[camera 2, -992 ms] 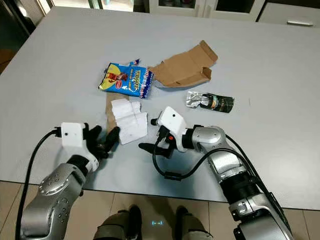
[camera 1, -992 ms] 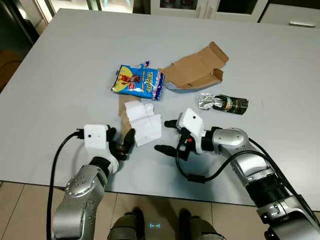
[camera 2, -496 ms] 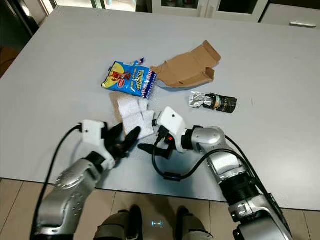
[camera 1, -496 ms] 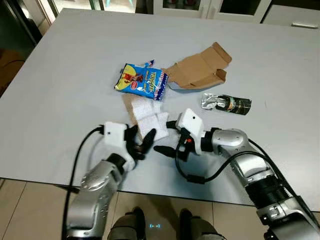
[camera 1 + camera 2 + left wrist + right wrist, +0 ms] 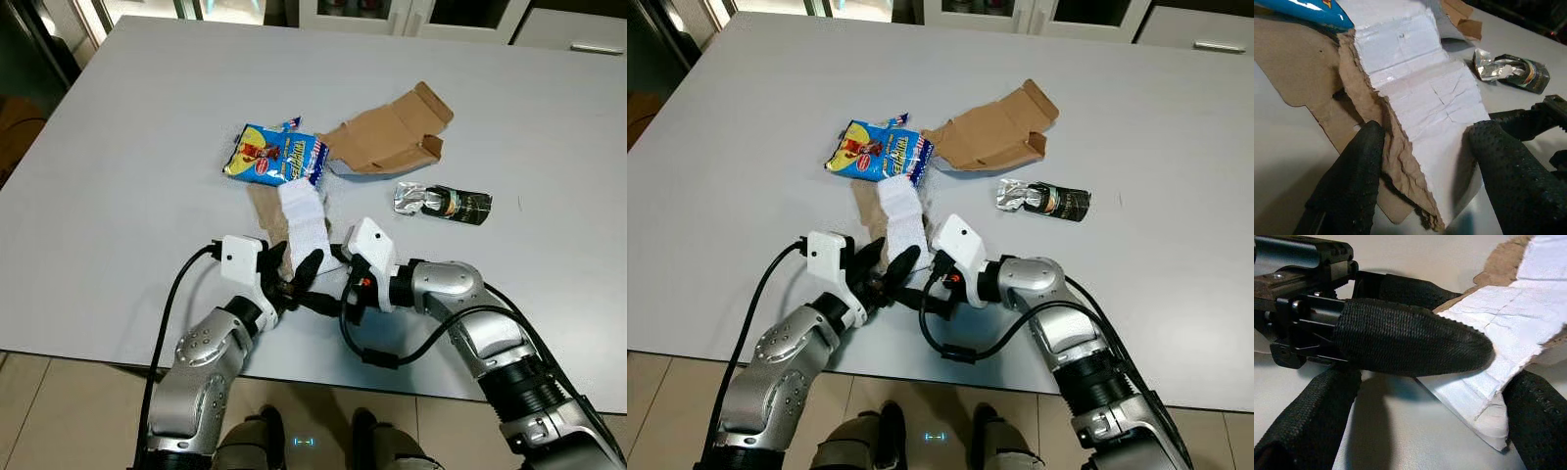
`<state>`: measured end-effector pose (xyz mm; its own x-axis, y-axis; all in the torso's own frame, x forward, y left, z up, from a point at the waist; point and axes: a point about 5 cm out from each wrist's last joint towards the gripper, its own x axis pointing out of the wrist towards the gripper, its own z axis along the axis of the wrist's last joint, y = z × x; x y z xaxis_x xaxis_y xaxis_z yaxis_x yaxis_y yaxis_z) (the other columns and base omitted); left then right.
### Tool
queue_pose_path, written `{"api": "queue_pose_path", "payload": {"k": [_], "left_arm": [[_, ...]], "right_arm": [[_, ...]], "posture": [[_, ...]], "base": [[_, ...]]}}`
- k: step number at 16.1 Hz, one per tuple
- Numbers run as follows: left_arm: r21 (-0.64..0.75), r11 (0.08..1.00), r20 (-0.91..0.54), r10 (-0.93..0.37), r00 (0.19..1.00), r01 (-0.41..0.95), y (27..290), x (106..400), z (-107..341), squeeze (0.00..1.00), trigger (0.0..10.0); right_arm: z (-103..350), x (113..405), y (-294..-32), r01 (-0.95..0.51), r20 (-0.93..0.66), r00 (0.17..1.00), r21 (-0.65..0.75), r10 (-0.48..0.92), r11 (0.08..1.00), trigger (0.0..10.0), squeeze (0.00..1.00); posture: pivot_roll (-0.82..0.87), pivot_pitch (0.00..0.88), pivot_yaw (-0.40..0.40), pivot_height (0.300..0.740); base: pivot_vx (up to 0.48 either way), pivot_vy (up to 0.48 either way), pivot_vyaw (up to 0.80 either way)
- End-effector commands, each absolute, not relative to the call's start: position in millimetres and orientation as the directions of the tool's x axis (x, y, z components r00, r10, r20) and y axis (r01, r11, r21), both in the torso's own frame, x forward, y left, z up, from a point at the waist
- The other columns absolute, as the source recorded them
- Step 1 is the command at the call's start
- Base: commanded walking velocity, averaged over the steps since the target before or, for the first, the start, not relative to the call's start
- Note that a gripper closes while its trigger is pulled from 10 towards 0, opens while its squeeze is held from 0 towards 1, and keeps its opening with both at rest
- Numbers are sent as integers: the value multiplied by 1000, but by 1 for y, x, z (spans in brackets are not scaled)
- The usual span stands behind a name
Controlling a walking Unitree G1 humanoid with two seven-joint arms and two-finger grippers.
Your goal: Picking trash to rubbish bin
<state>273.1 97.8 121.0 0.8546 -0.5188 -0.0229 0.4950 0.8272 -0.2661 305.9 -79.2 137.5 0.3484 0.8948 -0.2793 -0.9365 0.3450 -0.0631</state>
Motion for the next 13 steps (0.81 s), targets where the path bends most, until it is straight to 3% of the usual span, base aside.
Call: {"api": "queue_pose_path", "payload": {"k": [1,2,3,13], "left_arm": [[-340,808,-135,-548,825,481,89,268,96,0,10000],[-358,802,-129,-549,826,478,88,269,95,0,10000],[-378,792,-114,-554,824,480,87,270,96,0,0],[-416,759,-72,-577,813,502,85,268,97,0,0]], "right_arm": [[138,298,-69,-957,-265,290,-46,920,288,10000,0],[138,298,-70,-956,-267,292,-46,919,290,10000,0],[138,298,-70,-955,-269,293,-47,917,292,10000,0],[138,300,-74,-950,-280,310,-57,909,307,10000,0]], "posture": [[-44,245,7,740],[-44,245,7,740],[-44,245,7,740],[-52,247,6,740]], "base": [[0,0,0],[0,0,0],[0,0,0],[0,0,0]]}}
